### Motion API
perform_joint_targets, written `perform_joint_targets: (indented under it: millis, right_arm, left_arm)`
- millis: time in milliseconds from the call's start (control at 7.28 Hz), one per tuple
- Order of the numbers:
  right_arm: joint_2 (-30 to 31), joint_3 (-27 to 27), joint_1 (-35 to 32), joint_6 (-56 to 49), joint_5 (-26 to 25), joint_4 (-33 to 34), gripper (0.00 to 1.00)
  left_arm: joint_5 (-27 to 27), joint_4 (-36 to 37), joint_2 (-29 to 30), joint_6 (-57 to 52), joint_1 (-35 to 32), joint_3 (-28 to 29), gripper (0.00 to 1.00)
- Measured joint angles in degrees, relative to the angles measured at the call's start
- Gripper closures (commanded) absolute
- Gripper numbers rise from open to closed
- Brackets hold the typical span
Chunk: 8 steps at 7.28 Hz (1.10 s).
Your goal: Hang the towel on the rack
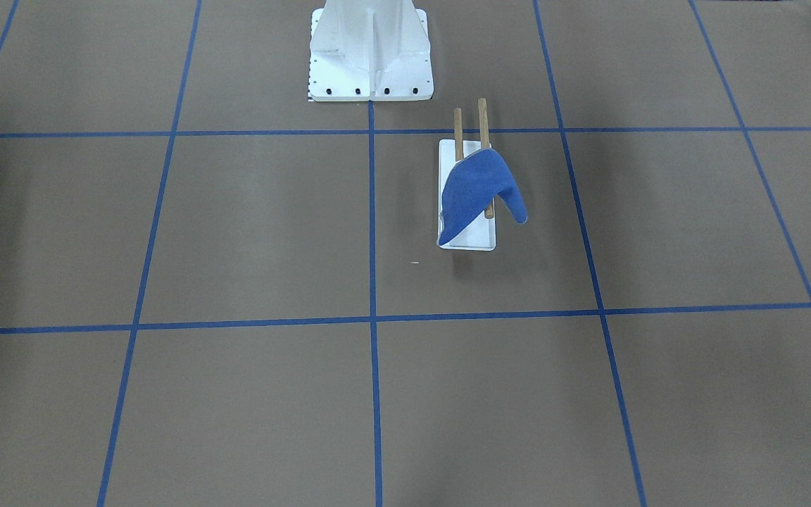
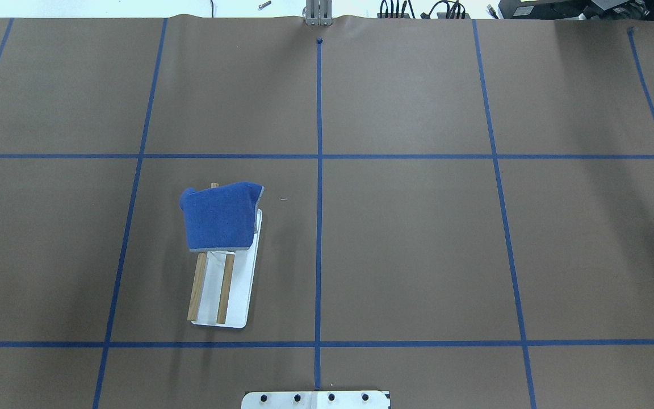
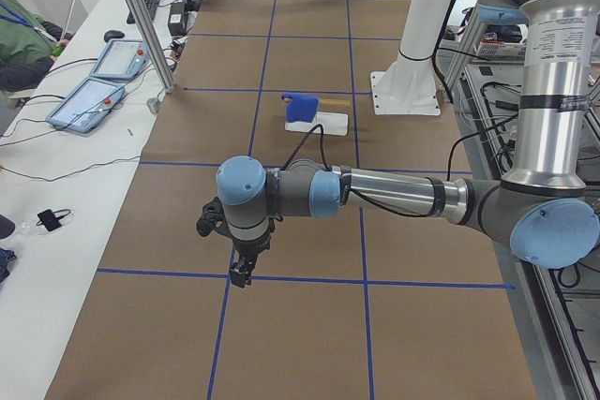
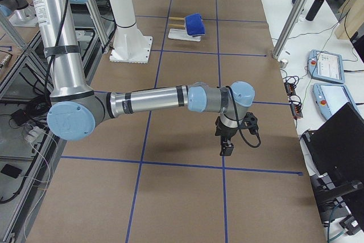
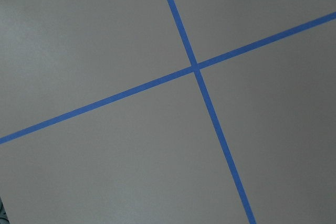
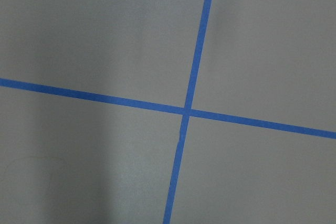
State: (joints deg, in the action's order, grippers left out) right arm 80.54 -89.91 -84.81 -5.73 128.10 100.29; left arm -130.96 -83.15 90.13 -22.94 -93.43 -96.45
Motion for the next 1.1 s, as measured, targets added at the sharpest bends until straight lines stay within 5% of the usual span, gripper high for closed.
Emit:
perform_joint_targets:
  millis: [1099]
  right_arm:
    - [0.02,0.73,0.00,0.10,1.00,-0.18,0.00]
  left_arm:
    - [0.00,0.00,-0.21,0.00,0.00,-0.05,0.02]
